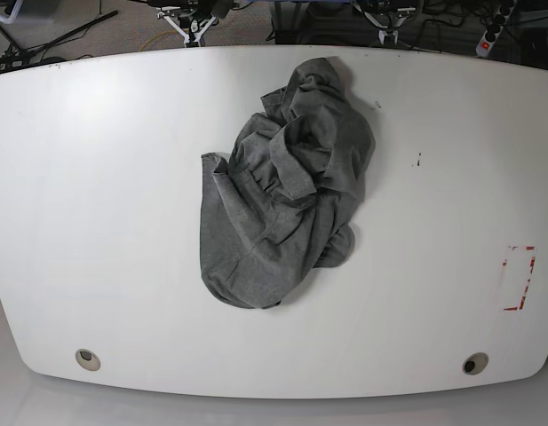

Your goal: Fold the T-shirt properly

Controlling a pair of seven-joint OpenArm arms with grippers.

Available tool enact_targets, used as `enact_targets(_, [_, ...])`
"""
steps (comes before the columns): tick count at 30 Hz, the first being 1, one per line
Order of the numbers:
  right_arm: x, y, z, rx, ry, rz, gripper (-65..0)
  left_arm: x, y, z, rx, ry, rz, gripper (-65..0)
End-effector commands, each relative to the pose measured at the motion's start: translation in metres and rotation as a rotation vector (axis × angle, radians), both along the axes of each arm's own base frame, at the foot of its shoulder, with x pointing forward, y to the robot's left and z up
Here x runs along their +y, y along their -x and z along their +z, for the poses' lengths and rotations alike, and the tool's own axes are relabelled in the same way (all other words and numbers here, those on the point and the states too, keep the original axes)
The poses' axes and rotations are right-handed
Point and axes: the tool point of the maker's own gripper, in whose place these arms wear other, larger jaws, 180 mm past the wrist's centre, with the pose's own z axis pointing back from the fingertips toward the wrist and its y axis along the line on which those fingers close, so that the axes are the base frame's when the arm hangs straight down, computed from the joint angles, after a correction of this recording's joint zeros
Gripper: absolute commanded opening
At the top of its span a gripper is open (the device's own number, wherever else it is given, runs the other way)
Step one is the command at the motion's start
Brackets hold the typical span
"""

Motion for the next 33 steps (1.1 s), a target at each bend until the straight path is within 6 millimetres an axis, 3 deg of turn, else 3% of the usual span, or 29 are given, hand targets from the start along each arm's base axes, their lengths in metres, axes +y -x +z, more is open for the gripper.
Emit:
enact_targets(1, [-0.007,0.001,0.006,-0.031,0.017,0.002,-53.4,0.005,0.013,0.003,0.001,-0.008,-0.001,-26.7])
enact_targets(2, [0.006,0.011,0.0,0.007,-0.012,0.0,-52.6,0.009,0.01,0.001,-0.005,-0.023,0.0,-26.8])
enact_targets(3, [0.007,0.007,0.0,0.001,-0.014,0.0,-52.6,0.009,0.009,0.001,-0.01,-0.023,0.0,-26.8])
enact_targets(23, [0.007,0.007,0.001,-0.006,-0.014,-0.002,-53.1,0.013,0.004,0.002,-0.043,-0.032,-0.003,-26.8])
enact_targets(26, [0.007,0.016,0.002,-0.024,-0.015,-0.01,-53.3,0.014,-0.009,0.003,-0.082,-0.032,-0.008,-26.8])
enact_targets(33, [0.006,0.03,0.004,-0.032,-0.015,-0.02,-53.3,0.017,-0.013,0.015,-0.162,-0.044,-0.026,-26.9])
